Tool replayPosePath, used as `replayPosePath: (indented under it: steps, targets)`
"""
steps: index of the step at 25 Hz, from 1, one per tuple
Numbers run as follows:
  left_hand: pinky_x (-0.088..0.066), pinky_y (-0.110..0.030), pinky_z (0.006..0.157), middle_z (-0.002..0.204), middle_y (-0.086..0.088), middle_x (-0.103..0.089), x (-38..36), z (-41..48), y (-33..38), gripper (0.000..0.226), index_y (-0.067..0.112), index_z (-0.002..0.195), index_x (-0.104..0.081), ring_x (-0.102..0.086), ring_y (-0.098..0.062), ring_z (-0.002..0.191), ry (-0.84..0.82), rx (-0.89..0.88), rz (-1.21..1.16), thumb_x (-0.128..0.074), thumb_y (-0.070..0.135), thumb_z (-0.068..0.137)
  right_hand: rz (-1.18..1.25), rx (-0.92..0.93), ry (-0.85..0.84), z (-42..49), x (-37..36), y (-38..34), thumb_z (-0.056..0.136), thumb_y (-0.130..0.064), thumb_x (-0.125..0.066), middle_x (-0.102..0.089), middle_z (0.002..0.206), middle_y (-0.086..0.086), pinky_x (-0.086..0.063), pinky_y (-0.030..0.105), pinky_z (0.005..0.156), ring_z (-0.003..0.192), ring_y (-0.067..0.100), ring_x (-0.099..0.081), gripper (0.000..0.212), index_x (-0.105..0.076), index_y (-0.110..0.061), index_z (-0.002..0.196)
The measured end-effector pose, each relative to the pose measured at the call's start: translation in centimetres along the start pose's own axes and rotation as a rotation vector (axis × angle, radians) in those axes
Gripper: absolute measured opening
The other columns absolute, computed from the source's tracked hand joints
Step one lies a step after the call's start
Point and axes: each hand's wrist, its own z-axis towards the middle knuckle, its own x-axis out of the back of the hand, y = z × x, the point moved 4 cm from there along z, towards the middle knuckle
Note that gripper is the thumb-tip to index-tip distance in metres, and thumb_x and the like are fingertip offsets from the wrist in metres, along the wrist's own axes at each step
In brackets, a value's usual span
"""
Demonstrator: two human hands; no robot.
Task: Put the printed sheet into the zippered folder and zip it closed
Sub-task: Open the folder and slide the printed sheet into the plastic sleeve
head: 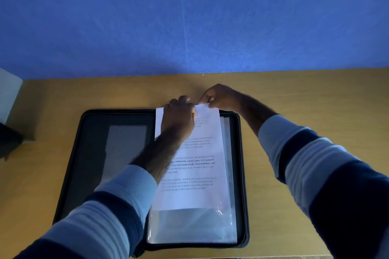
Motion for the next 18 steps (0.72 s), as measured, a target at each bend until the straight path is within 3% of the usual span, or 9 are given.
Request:
replayPosePath:
  steps: [4, 6, 8, 10, 13, 15, 18]
  targets:
    - [-0.040, -0.040, 0.086, 0.100, 0.000, -0.071, 0.0, 0.0, 0.3, 0.021, 0.023, 0.090, -0.073, -0.056, -0.030, 0.098, -0.009, 0.009, 0.019, -0.056, 0.011, 0.093, -0.002, 0.023, -0.100, -1.7, -1.1, -0.2, 0.085, 0.000, -0.062, -0.077, 0.103, -0.002, -0.052, 0.027, 0.085, 0.098, 0.013, -0.069, 0.030, -0.080, -0.018, 0.102]
    - [-0.036, -0.039, 0.083, 0.094, 0.001, -0.071, 0.1, 0.0, 0.4, 0.024, 0.024, 0.087, -0.073, -0.055, -0.029, 0.097, -0.016, 0.022, 0.015, -0.054, 0.010, 0.092, 0.039, -0.015, -0.145, -2.1, -1.8, -0.6, 0.086, -0.016, -0.067, -0.078, 0.098, 0.000, -0.053, 0.030, 0.087, 0.096, 0.013, -0.070, 0.016, -0.081, -0.017, 0.095]
    - [-0.032, -0.037, 0.080, 0.093, 0.000, -0.070, 0.1, 0.0, 0.5, 0.024, 0.024, 0.085, -0.072, -0.055, -0.029, 0.096, -0.017, 0.025, 0.013, -0.056, 0.008, 0.092, 0.024, -0.079, -0.193, -2.3, -2.4, -0.8, 0.084, -0.024, -0.067, -0.077, 0.094, 0.004, -0.054, 0.034, 0.088, 0.093, 0.017, -0.071, 0.019, -0.080, -0.012, 0.092]
    - [-0.032, -0.037, 0.080, 0.095, 0.000, -0.069, 0.2, -0.1, 0.7, 0.023, 0.025, 0.085, -0.071, -0.056, -0.029, 0.098, -0.017, 0.021, 0.041, -0.056, 0.009, 0.092, -0.045, -0.103, -0.220, -2.6, -2.8, -0.9, 0.083, -0.024, -0.062, -0.074, 0.084, 0.007, -0.052, 0.032, 0.076, 0.080, 0.016, -0.067, 0.024, -0.077, -0.006, 0.086]
    - [-0.035, -0.039, 0.083, 0.097, 0.001, -0.068, 0.0, 0.0, 0.9, 0.021, 0.026, 0.087, -0.072, -0.056, -0.027, 0.099, -0.007, 0.005, 0.067, -0.058, 0.011, 0.093, -0.132, -0.085, -0.189, -2.9, -3.1, -0.6, 0.081, -0.017, -0.059, -0.054, 0.066, 0.013, -0.034, 0.030, 0.059, 0.062, 0.017, -0.044, 0.020, -0.060, -0.001, 0.067]
    - [-0.036, -0.038, 0.084, 0.097, 0.001, -0.068, -0.3, 0.0, 0.7, 0.020, 0.024, 0.087, -0.073, -0.056, -0.027, 0.098, 0.005, -0.013, 0.047, -0.057, 0.014, 0.094, -0.169, -0.031, -0.175, -2.9, -3.2, -0.4, 0.084, -0.015, -0.061, -0.066, 0.076, 0.017, -0.044, 0.032, 0.063, 0.067, 0.018, -0.056, 0.019, -0.069, 0.002, 0.079]
    - [-0.042, -0.037, 0.087, 0.105, 0.003, -0.069, -1.4, -0.2, -0.5, 0.013, 0.023, 0.095, -0.071, -0.060, -0.027, 0.104, 0.008, -0.016, -0.116, -0.059, 0.019, 0.094, -0.130, 0.023, -0.080, -3.4, -3.4, 0.1, 0.091, -0.016, -0.066, -0.076, 0.094, 0.004, -0.056, 0.034, 0.079, 0.090, 0.018, -0.070, 0.014, -0.078, -0.009, 0.094]
